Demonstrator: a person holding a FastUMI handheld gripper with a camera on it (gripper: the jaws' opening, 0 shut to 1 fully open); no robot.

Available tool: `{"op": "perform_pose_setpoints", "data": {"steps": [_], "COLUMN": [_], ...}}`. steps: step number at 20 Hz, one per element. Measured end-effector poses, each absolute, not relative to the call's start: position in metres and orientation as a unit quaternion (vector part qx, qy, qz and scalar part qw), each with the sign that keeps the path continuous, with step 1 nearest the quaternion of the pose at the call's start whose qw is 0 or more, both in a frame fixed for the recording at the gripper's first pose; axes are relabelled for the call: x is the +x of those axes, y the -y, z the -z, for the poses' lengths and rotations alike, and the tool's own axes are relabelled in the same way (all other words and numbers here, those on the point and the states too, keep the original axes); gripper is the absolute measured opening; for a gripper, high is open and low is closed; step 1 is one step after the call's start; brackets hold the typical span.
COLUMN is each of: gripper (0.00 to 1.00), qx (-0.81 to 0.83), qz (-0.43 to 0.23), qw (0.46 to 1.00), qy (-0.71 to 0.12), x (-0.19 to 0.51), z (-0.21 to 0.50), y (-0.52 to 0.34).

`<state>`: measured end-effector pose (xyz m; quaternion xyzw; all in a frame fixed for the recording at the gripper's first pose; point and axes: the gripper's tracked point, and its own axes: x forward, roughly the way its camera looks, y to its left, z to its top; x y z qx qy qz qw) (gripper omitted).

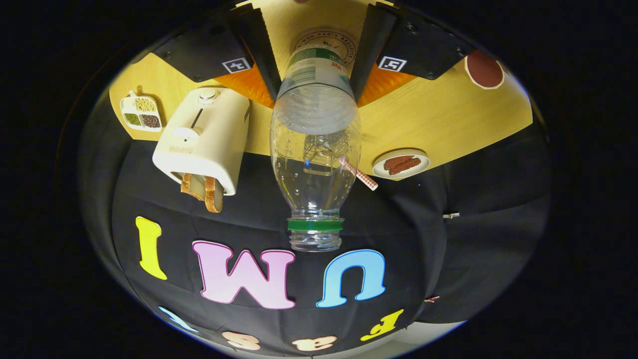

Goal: Take the bottle from table, then pour the juice into the cup, finally place the bottle on the coaster

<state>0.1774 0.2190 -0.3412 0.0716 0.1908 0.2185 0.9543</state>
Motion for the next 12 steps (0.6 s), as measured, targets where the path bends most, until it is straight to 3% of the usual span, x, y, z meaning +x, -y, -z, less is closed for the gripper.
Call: {"op": "perform_pose_setpoints", "data": {"steps": [12], "gripper": [0.80], "qx": [0.083], "qz": [-0.223], "qw": [0.949], "qy": [-0.207], "x": [0.169], "z": [0.356], "y": [-0.226]}}
